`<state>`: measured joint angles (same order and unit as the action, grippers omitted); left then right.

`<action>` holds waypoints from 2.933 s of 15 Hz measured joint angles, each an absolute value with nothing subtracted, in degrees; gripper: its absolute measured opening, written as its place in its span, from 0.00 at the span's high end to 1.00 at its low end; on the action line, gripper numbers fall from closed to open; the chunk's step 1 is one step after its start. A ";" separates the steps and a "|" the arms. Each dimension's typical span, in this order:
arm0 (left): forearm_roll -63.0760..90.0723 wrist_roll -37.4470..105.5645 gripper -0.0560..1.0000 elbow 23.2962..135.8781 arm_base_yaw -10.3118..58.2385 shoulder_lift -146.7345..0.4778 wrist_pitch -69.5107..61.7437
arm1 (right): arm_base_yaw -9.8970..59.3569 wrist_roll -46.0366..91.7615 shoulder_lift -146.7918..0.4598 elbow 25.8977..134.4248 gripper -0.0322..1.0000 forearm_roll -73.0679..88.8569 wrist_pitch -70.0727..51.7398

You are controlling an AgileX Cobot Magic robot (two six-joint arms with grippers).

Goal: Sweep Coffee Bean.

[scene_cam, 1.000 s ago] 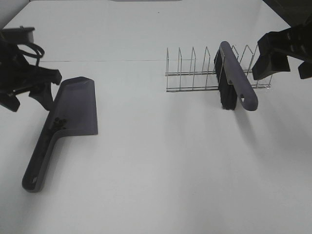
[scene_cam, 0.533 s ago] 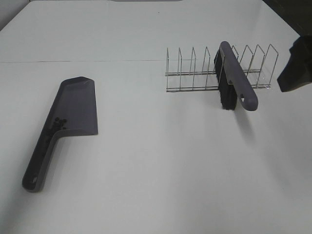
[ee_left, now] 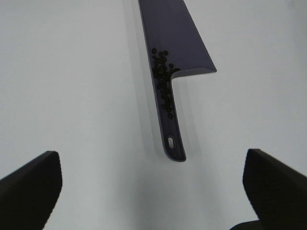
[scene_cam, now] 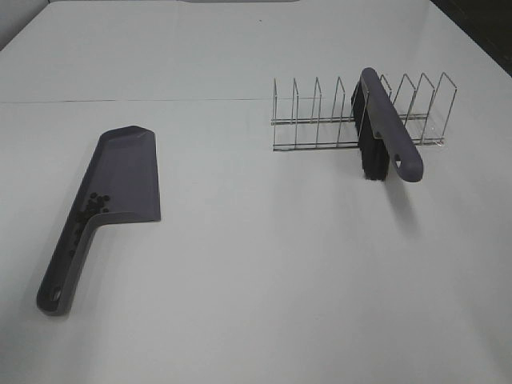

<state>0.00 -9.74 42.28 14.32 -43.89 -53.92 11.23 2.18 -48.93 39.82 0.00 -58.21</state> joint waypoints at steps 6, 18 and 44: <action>-3.72 -11.69 0.05 38.22 14.32 -26.99 -62.62 | 11.23 2.23 -33.46 29.85 0.23 2.18 -58.33; -2.92 -6.25 0.05 30.54 14.32 0.23 -63.66 | 11.23 2.58 -15.01 26.36 0.23 5.67 -63.48; 2.41 3.50 0.05 29.74 6.13 0.34 -62.11 | 8.94 3.61 0.23 26.36 0.23 5.61 -63.54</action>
